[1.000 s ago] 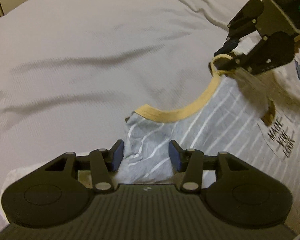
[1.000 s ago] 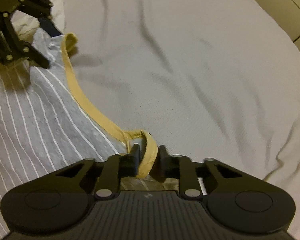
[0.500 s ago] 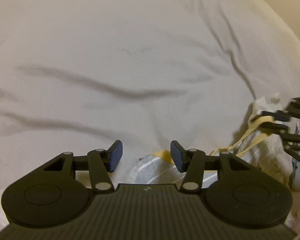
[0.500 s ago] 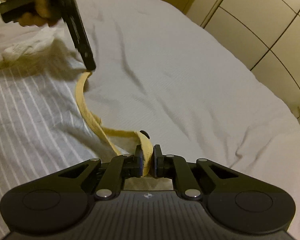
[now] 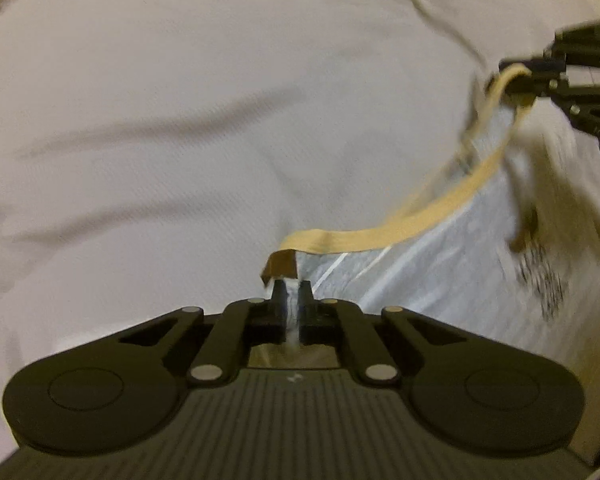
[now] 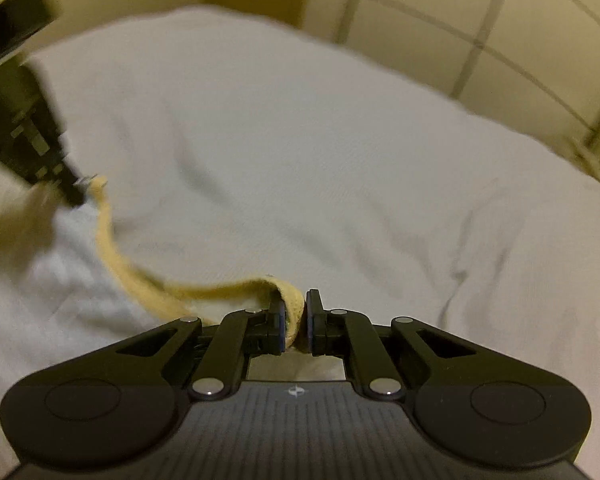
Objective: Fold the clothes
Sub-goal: 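Grasp the collar edge with the left gripper while the right gripper releases the collar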
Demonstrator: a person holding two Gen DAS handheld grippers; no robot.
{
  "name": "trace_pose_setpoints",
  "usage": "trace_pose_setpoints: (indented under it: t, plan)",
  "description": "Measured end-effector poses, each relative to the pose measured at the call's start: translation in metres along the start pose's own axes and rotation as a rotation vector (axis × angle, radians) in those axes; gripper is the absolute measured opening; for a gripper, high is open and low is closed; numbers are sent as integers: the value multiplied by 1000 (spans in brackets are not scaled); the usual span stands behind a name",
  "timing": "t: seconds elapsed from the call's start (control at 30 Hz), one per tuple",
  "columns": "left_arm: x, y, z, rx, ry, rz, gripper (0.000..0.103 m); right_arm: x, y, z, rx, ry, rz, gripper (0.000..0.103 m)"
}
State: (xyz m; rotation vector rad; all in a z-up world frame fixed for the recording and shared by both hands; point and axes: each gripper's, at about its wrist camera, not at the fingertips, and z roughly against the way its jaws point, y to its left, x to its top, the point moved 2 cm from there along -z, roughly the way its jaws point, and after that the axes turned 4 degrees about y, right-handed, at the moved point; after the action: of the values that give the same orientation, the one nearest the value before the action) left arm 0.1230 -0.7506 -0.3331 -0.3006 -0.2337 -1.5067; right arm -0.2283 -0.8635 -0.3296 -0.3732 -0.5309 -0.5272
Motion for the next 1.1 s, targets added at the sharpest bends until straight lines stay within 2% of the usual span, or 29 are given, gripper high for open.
trace_pose_setpoints:
  t: [0.03, 0.13, 0.2, 0.27, 0.33, 0.43, 0.47, 0.53, 0.63, 0.83, 1.0, 1.1]
  plan:
    - [4, 3, 10, 16, -62, 22, 2, 2, -3, -2, -5, 4, -19, 8]
    - [2, 4, 23, 72, -170, 17, 2, 7, -12, -9, -18, 16, -74, 7]
    - [-4, 2, 22, 124, -194, -10, 2, 10, -18, -13, -27, 24, -111, 6]
    - [-10, -1, 16, 143, -186, -13, 3, 12, -23, -19, -17, 50, -143, 8]
    - [-13, 0, 9, 154, -188, -7, 2, 11, -22, -30, 18, 122, -135, 6]
    - [-17, -2, 14, 148, -234, -25, 2, 15, -30, -35, -8, 114, -149, 6]
    - [-20, -4, 15, 142, -245, -35, 2, 18, -36, -37, -9, 120, -181, 9]
    - [-31, -11, 19, 138, -255, -59, 2, 22, -40, -40, -8, 144, -198, 26]
    - [-51, -18, 23, 126, -241, -91, 2, 30, -36, -34, 21, 144, -174, 28]
    - [-81, -25, 23, 101, -217, -98, 2, 42, -2, -13, 119, 58, -71, 28]
    - [-86, -30, 32, 105, -261, -113, 2, 65, 24, -28, 185, 30, -6, 28]
    - [-84, -31, 38, 118, -300, -131, 2, 81, 40, -56, 298, 66, 103, 36]
